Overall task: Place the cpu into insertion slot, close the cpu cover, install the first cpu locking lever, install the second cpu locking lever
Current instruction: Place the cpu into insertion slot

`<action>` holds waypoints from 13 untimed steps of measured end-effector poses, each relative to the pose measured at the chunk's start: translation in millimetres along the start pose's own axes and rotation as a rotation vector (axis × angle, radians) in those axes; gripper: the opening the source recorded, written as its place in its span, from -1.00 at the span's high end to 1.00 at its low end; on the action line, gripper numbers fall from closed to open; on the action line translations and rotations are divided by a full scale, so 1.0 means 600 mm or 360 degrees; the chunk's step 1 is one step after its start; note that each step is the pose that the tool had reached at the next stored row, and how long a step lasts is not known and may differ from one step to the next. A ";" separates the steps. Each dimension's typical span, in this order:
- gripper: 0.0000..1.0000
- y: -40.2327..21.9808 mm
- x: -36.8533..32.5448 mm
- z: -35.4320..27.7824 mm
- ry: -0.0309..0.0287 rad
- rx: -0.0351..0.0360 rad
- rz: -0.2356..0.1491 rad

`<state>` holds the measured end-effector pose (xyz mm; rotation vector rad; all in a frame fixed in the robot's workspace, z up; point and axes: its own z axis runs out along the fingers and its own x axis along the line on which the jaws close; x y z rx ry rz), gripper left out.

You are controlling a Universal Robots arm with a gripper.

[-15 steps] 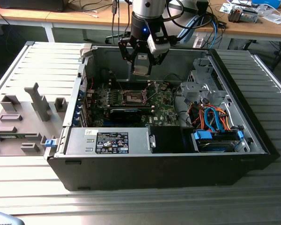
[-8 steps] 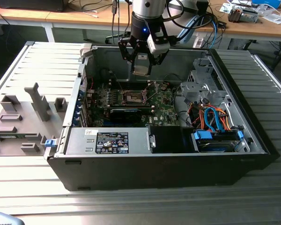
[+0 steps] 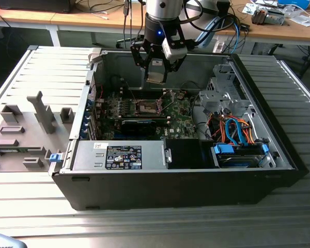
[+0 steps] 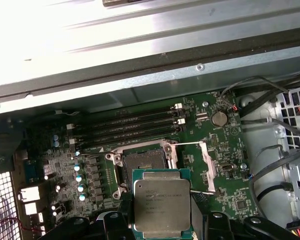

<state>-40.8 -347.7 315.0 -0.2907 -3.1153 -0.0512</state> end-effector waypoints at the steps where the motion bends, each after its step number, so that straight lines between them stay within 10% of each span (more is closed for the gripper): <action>1: -0.09 0.000 0.000 0.000 0.00000 0.0000 0.0001; 13: -0.09 0.000 0.000 0.000 -0.00009 0.0000 0.0031</action>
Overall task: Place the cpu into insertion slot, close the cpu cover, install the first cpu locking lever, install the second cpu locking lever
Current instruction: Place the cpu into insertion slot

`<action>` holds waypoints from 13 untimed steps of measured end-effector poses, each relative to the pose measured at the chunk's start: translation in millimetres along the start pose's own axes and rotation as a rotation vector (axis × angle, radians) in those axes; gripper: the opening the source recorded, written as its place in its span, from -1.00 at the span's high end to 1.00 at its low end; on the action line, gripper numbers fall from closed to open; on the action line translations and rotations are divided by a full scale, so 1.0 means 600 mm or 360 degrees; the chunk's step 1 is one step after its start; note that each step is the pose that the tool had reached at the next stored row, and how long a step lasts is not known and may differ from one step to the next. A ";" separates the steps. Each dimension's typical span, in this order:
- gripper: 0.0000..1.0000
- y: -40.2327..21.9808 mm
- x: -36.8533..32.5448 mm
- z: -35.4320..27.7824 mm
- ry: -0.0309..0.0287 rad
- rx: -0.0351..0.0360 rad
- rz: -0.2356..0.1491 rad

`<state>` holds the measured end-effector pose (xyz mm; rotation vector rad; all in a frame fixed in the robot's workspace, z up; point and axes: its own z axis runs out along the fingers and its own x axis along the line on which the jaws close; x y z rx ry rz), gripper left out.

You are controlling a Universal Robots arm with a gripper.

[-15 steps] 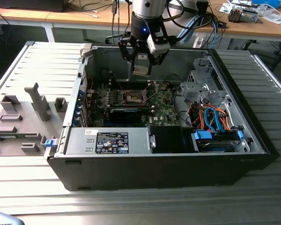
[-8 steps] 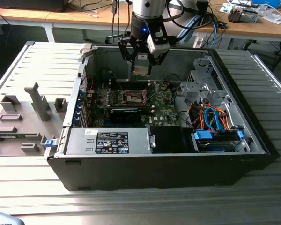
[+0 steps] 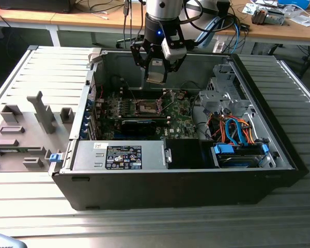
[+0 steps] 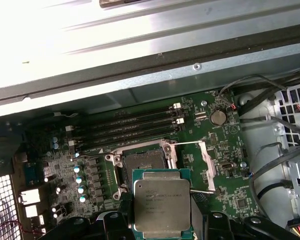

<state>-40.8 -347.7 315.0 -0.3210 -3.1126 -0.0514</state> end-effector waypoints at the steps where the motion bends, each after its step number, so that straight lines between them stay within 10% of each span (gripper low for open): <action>1: -0.09 0.000 0.000 0.000 -0.00001 0.0000 0.0001; 13: -0.09 0.000 0.000 0.000 -0.00007 0.0000 0.0019</action>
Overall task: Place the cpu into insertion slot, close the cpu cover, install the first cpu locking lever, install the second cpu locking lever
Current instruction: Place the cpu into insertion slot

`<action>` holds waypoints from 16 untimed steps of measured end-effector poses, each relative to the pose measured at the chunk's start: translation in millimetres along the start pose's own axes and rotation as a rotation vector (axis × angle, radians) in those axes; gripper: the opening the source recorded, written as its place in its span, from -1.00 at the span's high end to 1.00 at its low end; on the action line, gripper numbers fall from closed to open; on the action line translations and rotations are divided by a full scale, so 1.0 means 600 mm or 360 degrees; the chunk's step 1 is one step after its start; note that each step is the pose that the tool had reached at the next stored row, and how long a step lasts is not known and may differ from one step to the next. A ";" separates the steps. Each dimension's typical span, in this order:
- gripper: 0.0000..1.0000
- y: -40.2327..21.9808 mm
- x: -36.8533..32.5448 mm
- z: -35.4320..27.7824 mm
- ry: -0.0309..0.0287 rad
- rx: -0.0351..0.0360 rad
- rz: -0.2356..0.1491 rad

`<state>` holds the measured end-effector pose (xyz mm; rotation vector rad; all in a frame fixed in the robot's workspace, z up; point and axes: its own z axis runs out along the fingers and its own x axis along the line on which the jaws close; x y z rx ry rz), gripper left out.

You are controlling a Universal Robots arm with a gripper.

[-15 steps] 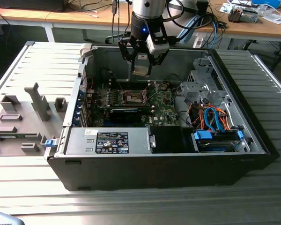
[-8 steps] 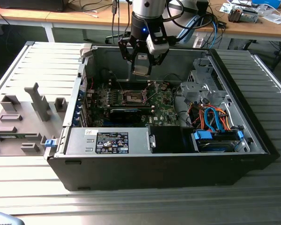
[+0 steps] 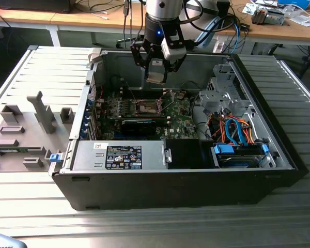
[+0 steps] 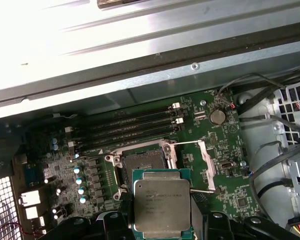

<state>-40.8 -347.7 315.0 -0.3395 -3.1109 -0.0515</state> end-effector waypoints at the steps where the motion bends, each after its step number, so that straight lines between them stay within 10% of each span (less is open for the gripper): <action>1: -0.09 0.000 0.000 0.000 0.00000 0.0000 0.0002; 16: -0.09 0.000 0.000 0.000 -0.00014 -0.0001 0.0046</action>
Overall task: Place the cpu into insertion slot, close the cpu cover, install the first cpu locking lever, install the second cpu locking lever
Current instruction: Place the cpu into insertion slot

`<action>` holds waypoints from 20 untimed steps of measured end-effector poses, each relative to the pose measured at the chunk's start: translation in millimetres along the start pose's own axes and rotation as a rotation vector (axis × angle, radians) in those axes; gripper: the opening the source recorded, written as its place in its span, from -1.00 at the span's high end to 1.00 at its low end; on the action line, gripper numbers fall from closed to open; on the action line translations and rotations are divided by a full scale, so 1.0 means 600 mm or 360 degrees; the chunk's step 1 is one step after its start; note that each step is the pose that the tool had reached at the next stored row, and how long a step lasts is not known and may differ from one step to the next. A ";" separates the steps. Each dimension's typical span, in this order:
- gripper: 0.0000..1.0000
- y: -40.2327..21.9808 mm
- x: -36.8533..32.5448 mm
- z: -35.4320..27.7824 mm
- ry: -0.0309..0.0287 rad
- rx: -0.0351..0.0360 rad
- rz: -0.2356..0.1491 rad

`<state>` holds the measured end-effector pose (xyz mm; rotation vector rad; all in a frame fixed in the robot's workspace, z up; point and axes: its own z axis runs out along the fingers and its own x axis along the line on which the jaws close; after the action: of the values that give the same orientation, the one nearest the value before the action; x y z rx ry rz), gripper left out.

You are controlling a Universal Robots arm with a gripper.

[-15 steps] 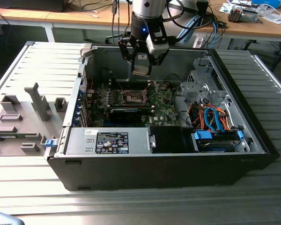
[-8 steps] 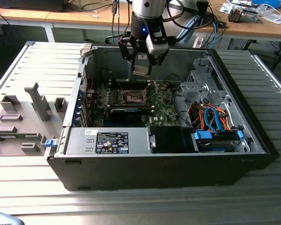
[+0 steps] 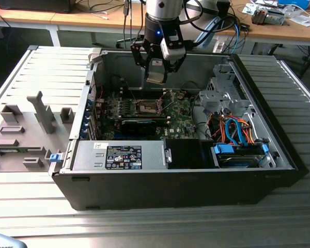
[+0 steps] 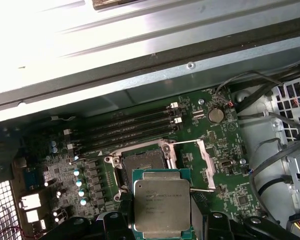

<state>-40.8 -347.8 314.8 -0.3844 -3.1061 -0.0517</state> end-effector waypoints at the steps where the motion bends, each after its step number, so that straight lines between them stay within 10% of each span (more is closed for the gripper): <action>1: -0.09 0.000 0.000 0.000 -0.00002 0.0000 0.0009; 20: -0.09 0.000 0.000 0.000 -0.00027 -0.0001 0.0082</action>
<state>-40.8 -347.7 314.6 -0.4643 -3.0961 -0.0519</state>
